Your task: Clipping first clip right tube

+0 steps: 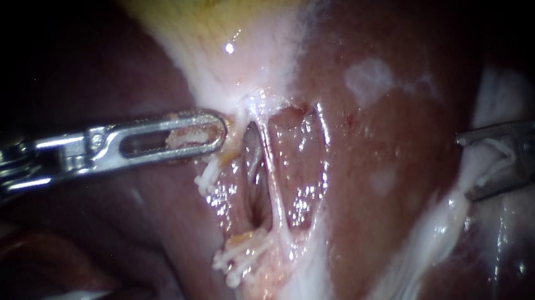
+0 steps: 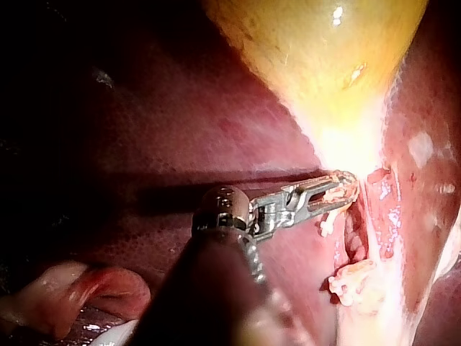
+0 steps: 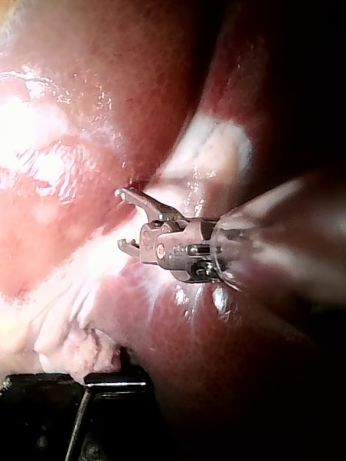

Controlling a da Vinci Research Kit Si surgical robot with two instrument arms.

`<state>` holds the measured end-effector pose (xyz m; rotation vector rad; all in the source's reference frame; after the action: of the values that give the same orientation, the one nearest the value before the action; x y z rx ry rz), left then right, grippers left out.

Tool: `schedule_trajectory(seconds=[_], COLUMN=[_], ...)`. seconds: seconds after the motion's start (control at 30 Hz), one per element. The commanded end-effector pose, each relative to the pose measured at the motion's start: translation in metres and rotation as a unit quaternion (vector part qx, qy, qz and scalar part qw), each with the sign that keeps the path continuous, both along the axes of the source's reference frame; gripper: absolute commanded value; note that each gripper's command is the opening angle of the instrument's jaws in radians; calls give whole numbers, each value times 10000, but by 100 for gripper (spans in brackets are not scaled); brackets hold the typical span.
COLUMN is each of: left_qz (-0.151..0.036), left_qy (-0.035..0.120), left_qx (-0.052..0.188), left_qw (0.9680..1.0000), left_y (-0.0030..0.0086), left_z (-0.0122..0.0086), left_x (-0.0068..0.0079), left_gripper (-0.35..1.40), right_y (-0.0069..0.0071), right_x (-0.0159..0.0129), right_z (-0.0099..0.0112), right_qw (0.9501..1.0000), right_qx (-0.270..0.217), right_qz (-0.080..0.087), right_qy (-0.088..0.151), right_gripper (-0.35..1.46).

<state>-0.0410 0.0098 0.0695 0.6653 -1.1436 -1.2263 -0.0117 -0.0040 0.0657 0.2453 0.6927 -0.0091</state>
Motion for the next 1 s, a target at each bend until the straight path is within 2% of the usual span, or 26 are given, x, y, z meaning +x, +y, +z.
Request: schedule_trajectory(seconds=[0.03, 0.27, 0.33, 0.43, 0.53, 0.67, 1.0], left_qz=[0, 18, 55, 18, -90, -153, -193], left_qy=[-1, -15, -46, 10, 2, -1, -4], left_qx=[-2, 14, 41, 72, 100, 55, 24], left_qw=[10000, 10000, 10000, 10000, 9999, 9999, 9998], left_y=[0, 3, 8, 15, 22, 27, 29], left_z=[0, -4, -10, -21, -34, -49, -54], left_x=[0, 6, 14, 30, 46, 61, 68], left_gripper=[-35, -35, -35, -35, -35, -35, -35], right_y=[0, 0, 0, -1, -1, -1, -2], right_x=[0, 0, 0, 0, 0, 0, 0], right_z=[0, 0, 0, -1, -1, -1, -2], right_qw=[10000, 10000, 10000, 10000, 10000, 10000, 10000], right_qx=[0, 0, 0, 0, 0, 0, 0], right_qz=[0, 0, 0, -1, -1, -1, -1], right_qy=[0, 0, 0, 0, 0, 0, 1], right_gripper=[47, 47, 47, 47, 47, 47, 47])
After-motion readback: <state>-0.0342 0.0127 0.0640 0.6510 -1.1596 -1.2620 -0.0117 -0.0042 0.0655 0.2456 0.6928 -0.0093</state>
